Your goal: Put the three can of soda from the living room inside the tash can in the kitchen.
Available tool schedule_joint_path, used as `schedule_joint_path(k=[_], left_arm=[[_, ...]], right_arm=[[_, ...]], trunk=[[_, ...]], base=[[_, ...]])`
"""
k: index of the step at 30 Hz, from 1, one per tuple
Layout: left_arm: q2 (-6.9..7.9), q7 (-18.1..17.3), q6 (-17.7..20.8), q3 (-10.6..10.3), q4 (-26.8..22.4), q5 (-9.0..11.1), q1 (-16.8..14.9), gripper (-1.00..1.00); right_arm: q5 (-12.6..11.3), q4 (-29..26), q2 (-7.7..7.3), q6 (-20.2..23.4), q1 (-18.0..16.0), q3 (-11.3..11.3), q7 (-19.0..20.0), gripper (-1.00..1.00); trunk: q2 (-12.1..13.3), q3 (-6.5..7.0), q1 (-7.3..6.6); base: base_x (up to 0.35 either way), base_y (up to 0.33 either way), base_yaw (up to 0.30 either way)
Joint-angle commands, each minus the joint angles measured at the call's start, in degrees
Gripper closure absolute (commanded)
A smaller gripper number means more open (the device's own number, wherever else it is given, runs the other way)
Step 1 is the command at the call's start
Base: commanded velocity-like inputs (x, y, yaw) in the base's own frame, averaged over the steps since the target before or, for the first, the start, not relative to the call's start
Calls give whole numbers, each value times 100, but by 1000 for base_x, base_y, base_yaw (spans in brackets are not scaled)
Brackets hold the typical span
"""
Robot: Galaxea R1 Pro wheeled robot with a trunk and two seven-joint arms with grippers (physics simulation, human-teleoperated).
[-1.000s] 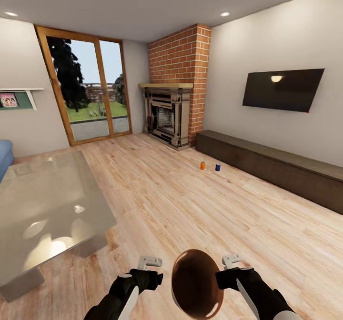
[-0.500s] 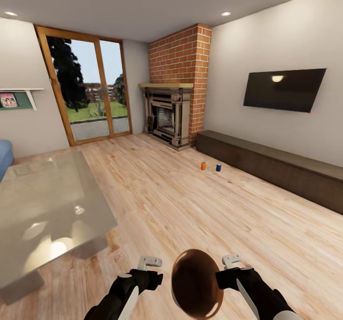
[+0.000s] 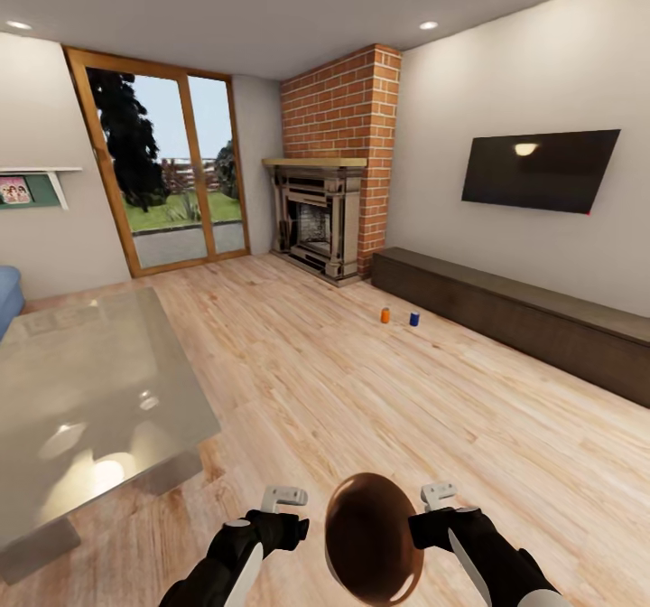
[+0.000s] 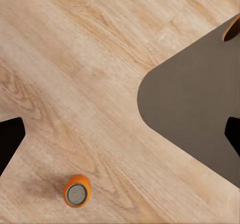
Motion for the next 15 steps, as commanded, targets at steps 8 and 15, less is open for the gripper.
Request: schedule_joint_path(k=[8, 15], left_arm=[[0, 0, -1, 0, 5, 0, -1, -100], [1, -1, -1, 0, 9, 0, 0, -100]], right_arm=[[-70, -12, 1, 7, -3, -9, 37, 100], [-70, -14, 1, 7, -3, -9, 37, 100]], trunk=[[0, 1, 0], [0, 1, 0]], base=[[86, -59, 0], [160, -5, 0]])
